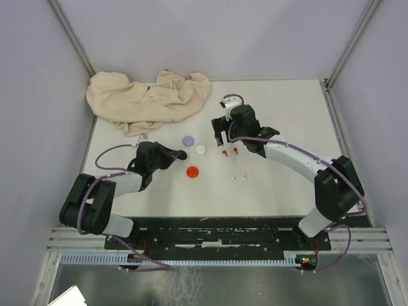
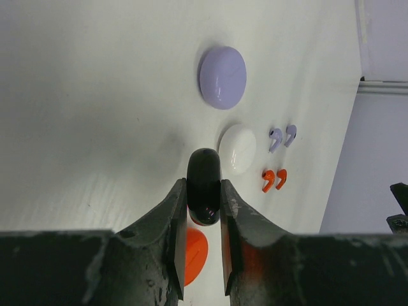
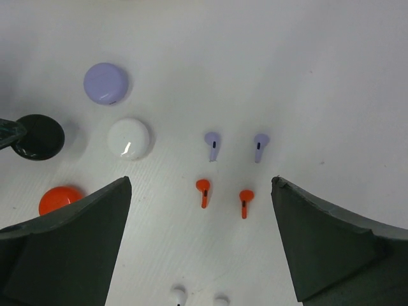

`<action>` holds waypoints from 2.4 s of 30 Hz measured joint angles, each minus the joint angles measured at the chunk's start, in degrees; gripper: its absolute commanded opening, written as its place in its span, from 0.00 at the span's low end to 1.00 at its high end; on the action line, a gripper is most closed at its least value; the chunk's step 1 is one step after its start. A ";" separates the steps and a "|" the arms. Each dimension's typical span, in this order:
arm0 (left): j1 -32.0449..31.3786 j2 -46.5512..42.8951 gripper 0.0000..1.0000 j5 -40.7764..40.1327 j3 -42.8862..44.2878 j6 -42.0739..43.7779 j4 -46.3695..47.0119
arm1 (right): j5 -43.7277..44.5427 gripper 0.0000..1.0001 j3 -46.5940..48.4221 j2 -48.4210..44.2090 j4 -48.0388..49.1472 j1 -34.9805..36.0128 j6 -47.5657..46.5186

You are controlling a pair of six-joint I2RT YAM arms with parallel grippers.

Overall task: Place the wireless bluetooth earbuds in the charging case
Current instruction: Place the charging case at the center of the board, then pick up the charging case at the center of the board.

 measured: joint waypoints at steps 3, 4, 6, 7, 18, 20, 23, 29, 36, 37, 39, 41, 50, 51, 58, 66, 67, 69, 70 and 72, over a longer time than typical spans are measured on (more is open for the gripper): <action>0.85 1.51 0.03 0.15 -0.55 0.15 2.16 | -3.15 0.98 4.28 4.55 -0.98 0.00 0.04; 1.05 1.97 0.03 0.20 -0.79 0.15 2.75 | -4.26 0.98 5.99 6.38 -1.07 0.00 0.09; 1.64 3.08 0.03 0.44 -1.44 0.17 4.31 | -6.78 0.96 9.51 10.10 -1.40 0.00 0.20; 1.95 3.50 0.03 0.50 -1.70 0.20 4.83 | -8.20 0.95 11.65 12.22 -1.79 0.00 0.22; 4.28 8.02 0.03 3.43 -2.03 0.31 10.12 | -17.51 0.93 24.98 26.29 -4.42 1.03 -0.63; 4.57 8.90 0.03 4.59 -2.01 0.31 11.30 | -17.75 0.93 26.80 28.22 -4.83 1.81 -1.29; 4.90 10.23 0.03 6.05 -2.01 0.31 13.14 | -17.84 0.93 29.24 30.99 -5.90 3.28 -2.19; 5.53 10.71 0.07 7.91 -2.01 0.33 13.57 | -17.73 0.93 34.32 36.74 -7.89 5.66 -4.35; 6.67 8.92 0.12 8.02 -2.03 1.64 10.84 | -17.11 0.93 38.27 40.74 -9.46 6.14 -5.86; 6.78 8.55 0.12 8.02 -2.10 1.92 10.36 | -16.83 0.93 38.84 41.22 -9.51 6.14 -6.05; 7.08 7.87 0.14 8.04 -2.34 2.21 9.73 | -16.48 0.93 39.95 42.21 -9.62 6.14 -6.32; 7.30 7.65 0.20 8.15 -2.45 2.27 9.53 | -16.24 0.93 40.94 43.04 -9.86 6.12 -6.51; 7.96 7.63 0.55 9.40 -2.60 2.93 8.52 | -15.65 0.88 42.60 45.31 -10.73 6.27 -7.34; 8.07 7.58 0.56 9.40 -2.64 3.21 7.98 | -15.58 0.87 42.75 45.44 -10.82 6.32 -7.37; 8.83 5.14 0.61 9.42 -2.82 4.46 5.31 | -14.82 0.79 43.21 45.99 -11.15 6.54 -7.58; 10.47 -1.60 0.64 8.24 -3.39 5.07 -0.94 | -13.86 0.71 44.22 46.60 -11.56 6.86 -7.98; 10.69 -3.28 0.64 7.67 -3.39 5.25 -2.14 | -13.77 0.70 44.44 46.84 -11.58 6.88 -7.98; 10.95 -5.88 0.66 7.13 -3.39 5.55 -3.69 | -13.68 0.66 44.57 47.01 -11.63 6.99 -8.17; 11.10 -7.17 0.66 6.78 -3.39 5.77 -4.59 | -13.64 0.62 44.63 47.01 -11.72 7.02 -8.20; 11.34 -9.22 0.66 6.01 -3.34 6.23 -6.12 | -13.44 0.51 44.85 47.21 -11.93 7.06 -8.26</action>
